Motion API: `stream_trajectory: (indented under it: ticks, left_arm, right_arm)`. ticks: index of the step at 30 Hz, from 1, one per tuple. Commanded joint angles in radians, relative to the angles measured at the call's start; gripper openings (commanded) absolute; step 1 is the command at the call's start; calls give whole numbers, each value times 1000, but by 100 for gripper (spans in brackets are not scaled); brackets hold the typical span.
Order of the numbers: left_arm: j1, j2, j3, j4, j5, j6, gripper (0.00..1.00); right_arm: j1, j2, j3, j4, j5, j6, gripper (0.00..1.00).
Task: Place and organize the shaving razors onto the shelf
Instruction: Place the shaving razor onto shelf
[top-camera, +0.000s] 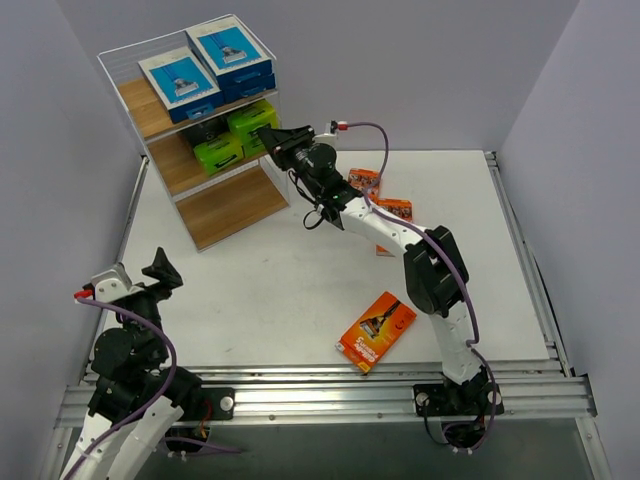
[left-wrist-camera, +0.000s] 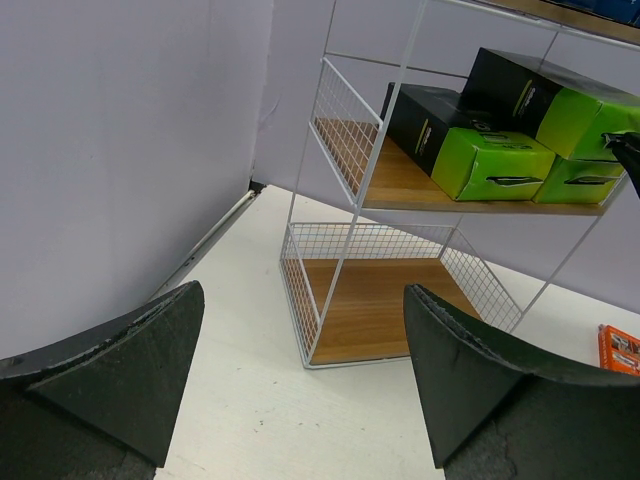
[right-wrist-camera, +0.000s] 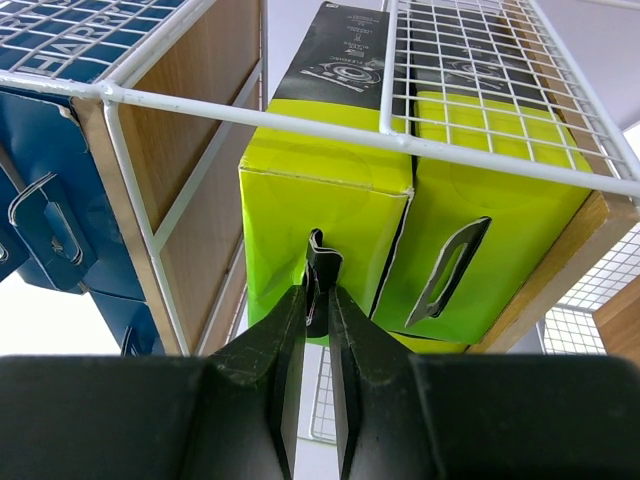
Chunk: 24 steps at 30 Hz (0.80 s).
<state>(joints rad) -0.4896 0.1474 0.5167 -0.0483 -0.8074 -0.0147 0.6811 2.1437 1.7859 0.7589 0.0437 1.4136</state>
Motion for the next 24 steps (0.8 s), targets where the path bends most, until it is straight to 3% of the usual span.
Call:
stream_trajectory:
  ticks: [1,10,24]
  left_arm:
    - [-4,-5,12,31,8,13,89]
    - [-4,4,13,31,53,41,89]
    - [11,9,19,31,33,62,90]
  right_arm:
    - [-9,8,52,63,-5,4,12]
    - [-8,-36,32,51,-21,-34,16]
    - [-8,-226,-161,57,-34,-57,50]
